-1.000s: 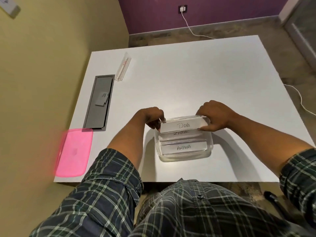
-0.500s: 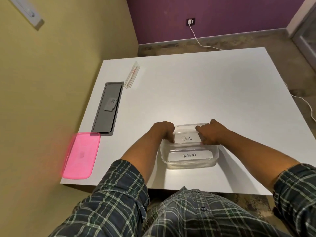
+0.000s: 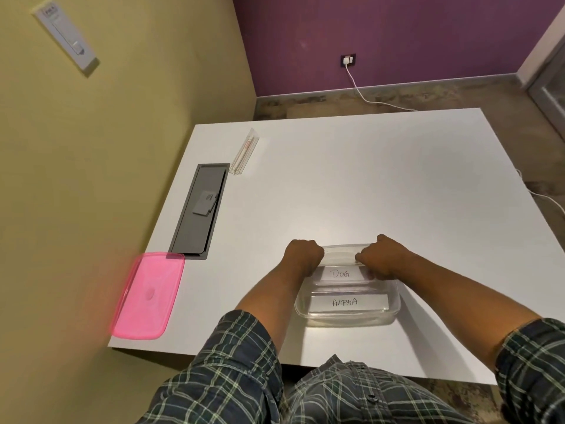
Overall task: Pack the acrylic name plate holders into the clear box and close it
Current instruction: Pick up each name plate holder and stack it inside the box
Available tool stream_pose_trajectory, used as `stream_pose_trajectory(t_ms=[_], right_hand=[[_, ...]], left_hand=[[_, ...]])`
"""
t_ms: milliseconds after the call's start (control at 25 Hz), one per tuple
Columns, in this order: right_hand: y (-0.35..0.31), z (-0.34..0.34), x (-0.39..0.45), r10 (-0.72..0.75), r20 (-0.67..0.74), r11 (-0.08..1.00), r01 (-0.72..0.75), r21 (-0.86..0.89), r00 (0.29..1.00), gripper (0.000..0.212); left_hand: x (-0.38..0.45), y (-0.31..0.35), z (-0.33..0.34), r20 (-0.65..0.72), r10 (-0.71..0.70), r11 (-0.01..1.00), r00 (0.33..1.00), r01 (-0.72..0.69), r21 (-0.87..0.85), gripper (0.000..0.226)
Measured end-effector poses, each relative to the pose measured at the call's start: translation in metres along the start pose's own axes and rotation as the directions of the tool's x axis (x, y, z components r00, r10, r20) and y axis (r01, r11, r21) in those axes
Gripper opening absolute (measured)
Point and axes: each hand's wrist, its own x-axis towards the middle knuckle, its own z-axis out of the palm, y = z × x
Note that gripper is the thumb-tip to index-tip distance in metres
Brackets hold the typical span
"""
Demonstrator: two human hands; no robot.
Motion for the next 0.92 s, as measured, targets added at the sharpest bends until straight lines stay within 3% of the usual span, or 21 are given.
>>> stream_pose_trajectory(t_ms=[200, 320, 400, 480, 560, 680, 920], right_hand=[[0.007, -0.007, 0.004, -0.076, 0.006, 0.997, 0.076, -0.017, 0.997, 0.03], [0.017, -0.014, 0.003, -0.109, -0.201, 0.994, 0.109, -0.011, 0.973, 0.063], [0.025, -0.024, 0.004, -0.069, -0.359, 0.996, 0.086, 0.033, 0.931, 0.07], [0.032, -0.042, 0.012, 0.03, -0.44, 0.993, 0.023, 0.114, 0.897, 0.061], [0.038, -0.063, 0.027, 0.146, -0.438, 0.968, -0.036, 0.249, 0.887, 0.046], [0.043, -0.096, 0.056, 0.252, -0.38, 0.905, -0.078, 0.417, 0.89, 0.03], [0.045, -0.164, 0.134, 0.256, -0.279, 0.85, -0.078, 0.522, 0.925, 0.036]], left_hand=[[0.004, 0.0, -0.002, -0.02, 0.113, 0.989, 0.993, -0.111, 0.095, 0.011], [0.008, -0.005, -0.007, -0.138, 0.24, 0.964, 0.961, -0.22, 0.146, 0.035], [0.009, -0.013, -0.012, -0.261, 0.242, 0.968, 0.934, -0.215, 0.13, 0.042], [0.009, -0.029, -0.017, -0.369, 0.156, 0.988, 0.916, -0.151, 0.043, 0.044], [0.009, -0.051, -0.022, -0.412, -0.015, 0.993, 0.911, -0.035, -0.113, 0.043], [0.011, -0.091, -0.024, -0.364, -0.273, 0.929, 0.89, 0.147, -0.339, 0.039], [0.025, -0.19, -0.006, -0.245, -0.492, 0.809, 0.835, 0.334, -0.484, 0.032]])
